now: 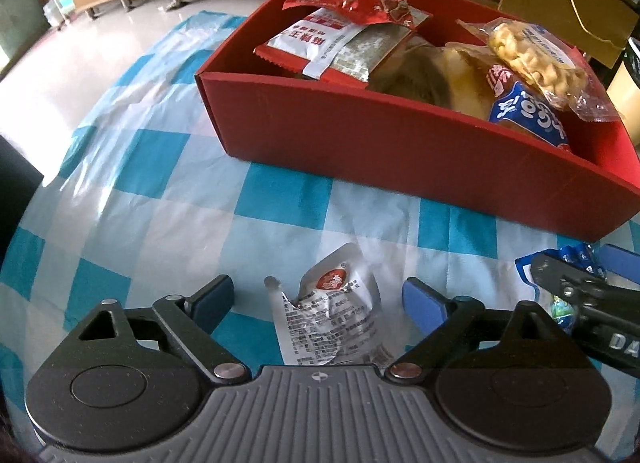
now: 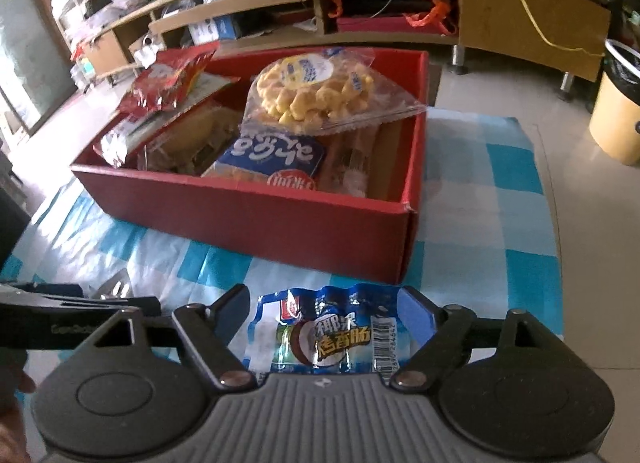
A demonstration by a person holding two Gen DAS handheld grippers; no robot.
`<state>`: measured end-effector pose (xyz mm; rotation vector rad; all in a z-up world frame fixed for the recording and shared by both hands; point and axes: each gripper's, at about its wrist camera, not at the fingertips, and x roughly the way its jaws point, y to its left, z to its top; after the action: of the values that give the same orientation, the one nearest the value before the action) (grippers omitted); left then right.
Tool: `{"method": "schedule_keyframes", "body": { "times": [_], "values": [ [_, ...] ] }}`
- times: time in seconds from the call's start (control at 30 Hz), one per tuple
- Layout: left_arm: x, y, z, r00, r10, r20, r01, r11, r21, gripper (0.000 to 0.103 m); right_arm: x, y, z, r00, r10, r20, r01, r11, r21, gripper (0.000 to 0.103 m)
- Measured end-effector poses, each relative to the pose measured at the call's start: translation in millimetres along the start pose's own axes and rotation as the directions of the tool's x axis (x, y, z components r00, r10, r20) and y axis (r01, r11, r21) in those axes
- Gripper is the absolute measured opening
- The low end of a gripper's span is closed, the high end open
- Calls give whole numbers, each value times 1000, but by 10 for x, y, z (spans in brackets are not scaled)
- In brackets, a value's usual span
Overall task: Organize snacks
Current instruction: 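Grasp the white foil snack pack with the left tool while the right tool grasps the blue sausage pack, then carry the foil pack and sausage pack up over the red box with both tools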
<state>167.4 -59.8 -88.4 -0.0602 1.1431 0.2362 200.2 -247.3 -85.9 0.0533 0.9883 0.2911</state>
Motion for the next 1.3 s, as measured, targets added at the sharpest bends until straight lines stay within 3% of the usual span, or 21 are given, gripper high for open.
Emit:
{"method": "schedule_keyframes", "body": {
  "times": [0.2, 0.33, 0.47, 0.53, 0.7, 0.8, 0.97, 1.03, 1.3],
  "values": [
    [-63, -56, -76, 999, -30, 42, 28, 999, 40, 83, 144, 146, -12, 997, -71, -23, 68, 993, -96, 80],
    [-122, -111, -122, 996, -57, 63, 52, 995, 86, 70, 139, 150, -22, 997, -75, -31, 72, 993, -89, 81],
    [-141, -81, -151, 994, -88, 68, 80, 991, 104, 68, 190, 193, -10, 995, -78, -66, 69, 989, -131, 94],
    [-155, -66, -155, 993, -100, 69, 92, 990, 111, 67, 216, 171, 15, 995, -61, -74, 53, 994, -98, 101],
    [-118, -37, -165, 990, -113, 87, 100, 985, 141, 68, 225, 195, 2, 995, -65, -76, 55, 990, -131, 101],
    [-121, -32, -191, 988, -121, 101, 104, 982, 155, 68, 182, 205, -14, 994, -81, -70, 72, 990, -122, 88],
    [-133, 41, -196, 985, -147, 95, 131, 979, 155, 66, 57, 285, -115, 994, -87, -59, 81, 991, -110, 81],
    [-136, 83, -185, 984, -157, 85, 144, 979, 142, 66, -5, 295, -156, 995, -83, -52, 78, 992, -96, 73],
    [-238, 111, -150, 983, -159, 97, 145, 980, 135, 65, -237, 315, -220, 999, -47, -11, 46, 997, -56, 65]
  ]
}}
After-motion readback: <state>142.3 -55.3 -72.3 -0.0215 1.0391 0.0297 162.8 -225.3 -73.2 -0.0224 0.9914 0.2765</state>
